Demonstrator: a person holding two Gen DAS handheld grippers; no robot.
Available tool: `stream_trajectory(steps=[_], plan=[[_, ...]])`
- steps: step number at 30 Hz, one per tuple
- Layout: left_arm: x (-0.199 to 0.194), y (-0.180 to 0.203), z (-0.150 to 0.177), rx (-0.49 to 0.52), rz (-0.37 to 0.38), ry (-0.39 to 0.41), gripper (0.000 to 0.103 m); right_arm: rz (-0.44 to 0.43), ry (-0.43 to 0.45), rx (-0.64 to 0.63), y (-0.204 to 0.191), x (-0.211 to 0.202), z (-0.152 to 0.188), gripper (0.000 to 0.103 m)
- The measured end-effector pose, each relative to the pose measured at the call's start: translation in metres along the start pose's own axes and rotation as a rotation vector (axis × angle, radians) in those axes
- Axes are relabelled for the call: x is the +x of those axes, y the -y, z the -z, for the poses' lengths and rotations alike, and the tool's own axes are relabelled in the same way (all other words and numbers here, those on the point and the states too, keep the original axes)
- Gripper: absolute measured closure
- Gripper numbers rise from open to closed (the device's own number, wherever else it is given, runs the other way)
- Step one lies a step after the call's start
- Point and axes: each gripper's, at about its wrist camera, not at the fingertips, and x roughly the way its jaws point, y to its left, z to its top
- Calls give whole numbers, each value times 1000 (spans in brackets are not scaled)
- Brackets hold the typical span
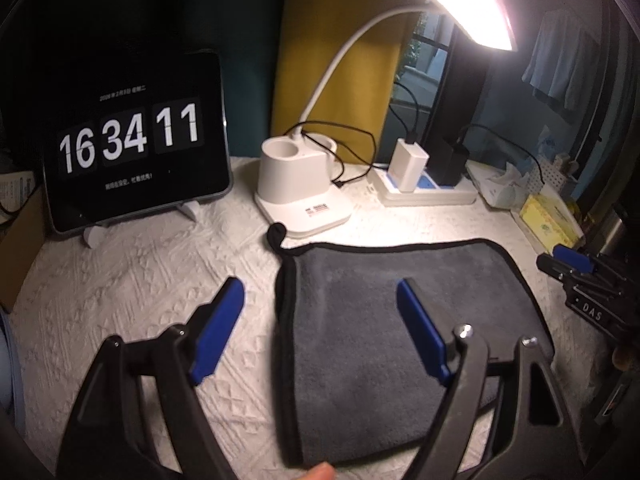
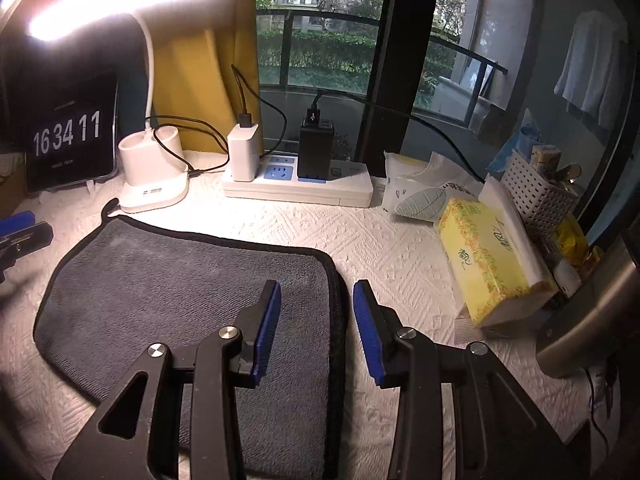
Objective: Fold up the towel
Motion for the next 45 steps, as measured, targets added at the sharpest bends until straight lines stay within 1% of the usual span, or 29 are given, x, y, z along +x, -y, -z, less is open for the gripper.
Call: stream_trajectory(steps=[13,24,34,45], plan=[[-47,4,21,9,3,40,23,6,48,21,-6,-52,14,63],[-91,11,36,35,-1,120,23,10,82,36,-8,-90,30,63],[-132,25,51,46,37,186,23,-2,122,40,-13,-126,42,63],[-172,37,71,56,72,238,23,0,192,17,-25,-172,60,63]])
